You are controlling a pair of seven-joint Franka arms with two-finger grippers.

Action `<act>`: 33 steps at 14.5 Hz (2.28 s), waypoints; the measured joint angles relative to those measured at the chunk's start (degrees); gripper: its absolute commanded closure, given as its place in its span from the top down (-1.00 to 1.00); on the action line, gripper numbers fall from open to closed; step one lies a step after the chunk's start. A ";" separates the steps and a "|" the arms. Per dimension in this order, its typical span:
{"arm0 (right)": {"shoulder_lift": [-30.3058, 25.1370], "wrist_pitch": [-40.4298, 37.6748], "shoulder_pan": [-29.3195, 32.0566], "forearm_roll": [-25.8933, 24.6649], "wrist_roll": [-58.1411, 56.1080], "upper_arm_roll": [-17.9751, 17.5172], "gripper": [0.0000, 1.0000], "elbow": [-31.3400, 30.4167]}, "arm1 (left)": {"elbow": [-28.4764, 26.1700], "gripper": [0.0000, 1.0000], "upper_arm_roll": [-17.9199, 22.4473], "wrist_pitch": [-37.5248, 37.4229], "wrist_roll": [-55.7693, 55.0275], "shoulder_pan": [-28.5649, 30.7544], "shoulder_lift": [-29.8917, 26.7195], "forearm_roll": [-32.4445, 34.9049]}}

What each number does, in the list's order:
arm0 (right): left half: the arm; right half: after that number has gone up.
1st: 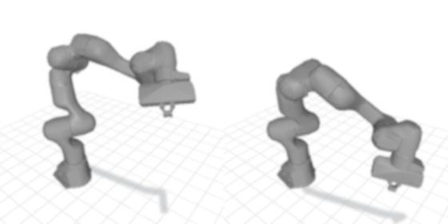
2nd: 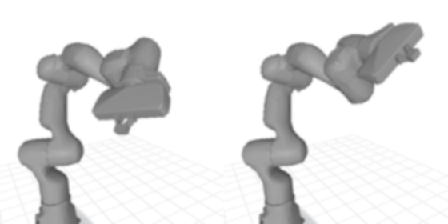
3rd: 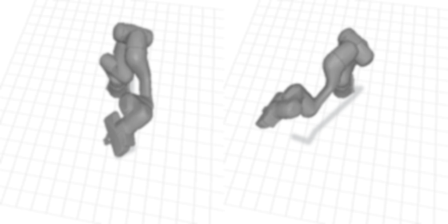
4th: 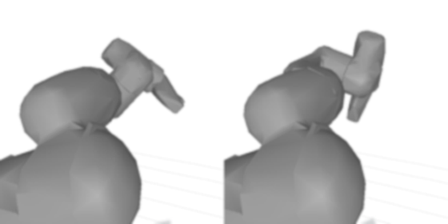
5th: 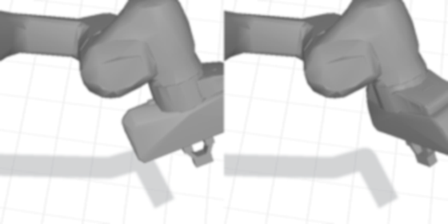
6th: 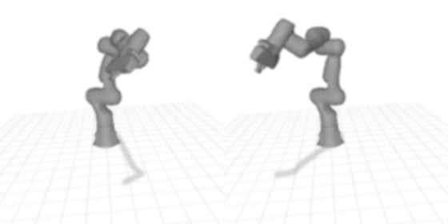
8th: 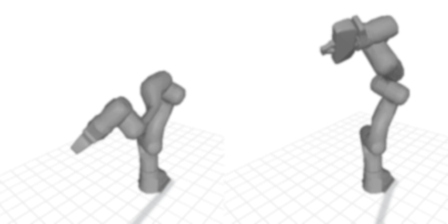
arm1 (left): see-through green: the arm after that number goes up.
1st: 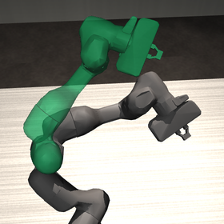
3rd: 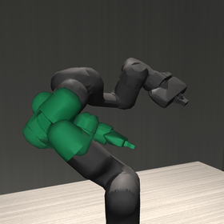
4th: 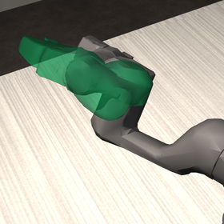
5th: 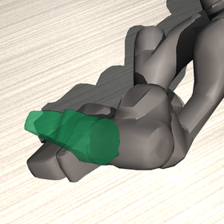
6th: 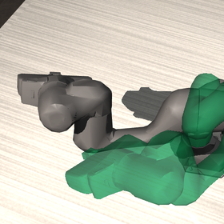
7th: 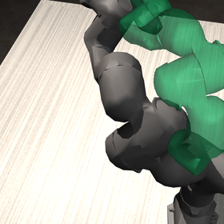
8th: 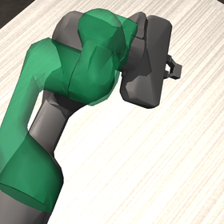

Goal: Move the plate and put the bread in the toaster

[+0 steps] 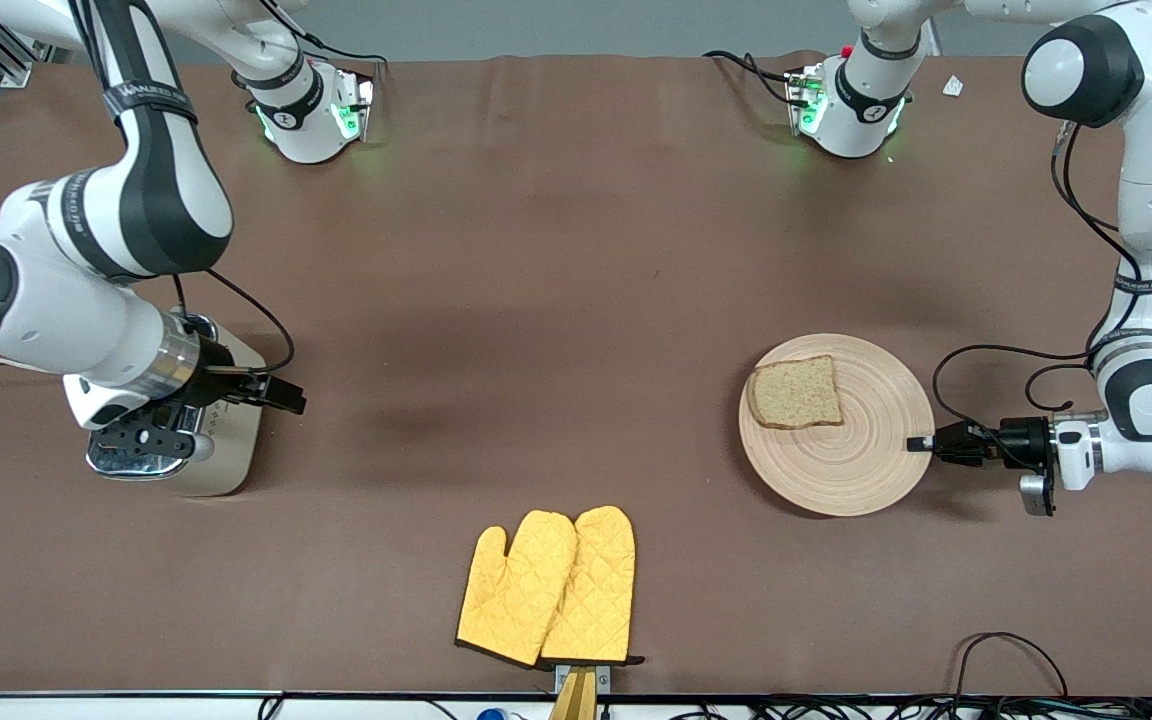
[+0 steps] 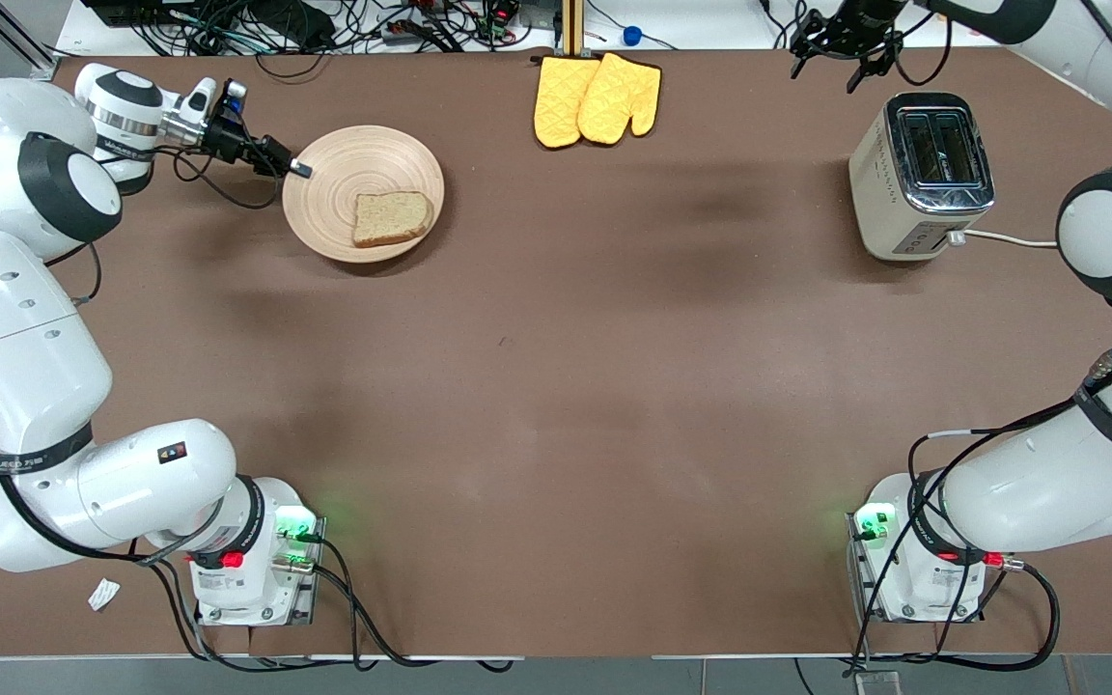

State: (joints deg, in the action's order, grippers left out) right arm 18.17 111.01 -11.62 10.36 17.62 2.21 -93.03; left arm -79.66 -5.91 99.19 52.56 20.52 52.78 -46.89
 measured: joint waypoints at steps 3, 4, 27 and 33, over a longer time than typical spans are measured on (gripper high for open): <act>0.43 0.10 -0.07 0.00 0.18 0.12 1.00 -0.01 | 0.00 -0.99 -0.71 -0.12 -0.26 -1.01 0.39 -2.82; 0.51 0.01 -0.07 0.00 0.18 0.17 1.00 -0.07 | 0.00 -0.99 -1.17 -0.13 -1.07 -1.52 0.44 -3.40; 11.37 11.31 -8.88 0.00 2.94 -0.08 1.00 -1.37 | -0.71 -0.91 -6.93 37.05 -13.44 -36.57 0.93 -29.31; 16.66 15.22 -11.68 0.01 4.77 -0.10 1.00 -0.61 | -5.10 -0.92 -6.88 41.24 -5.06 -40.76 1.40 -40.36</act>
State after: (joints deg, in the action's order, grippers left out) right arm 34.83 126.23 -23.31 10.37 22.39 2.11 -93.63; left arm -84.76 -12.79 140.43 47.49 -20.24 54.18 -87.26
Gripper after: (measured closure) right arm 0.000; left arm 0.912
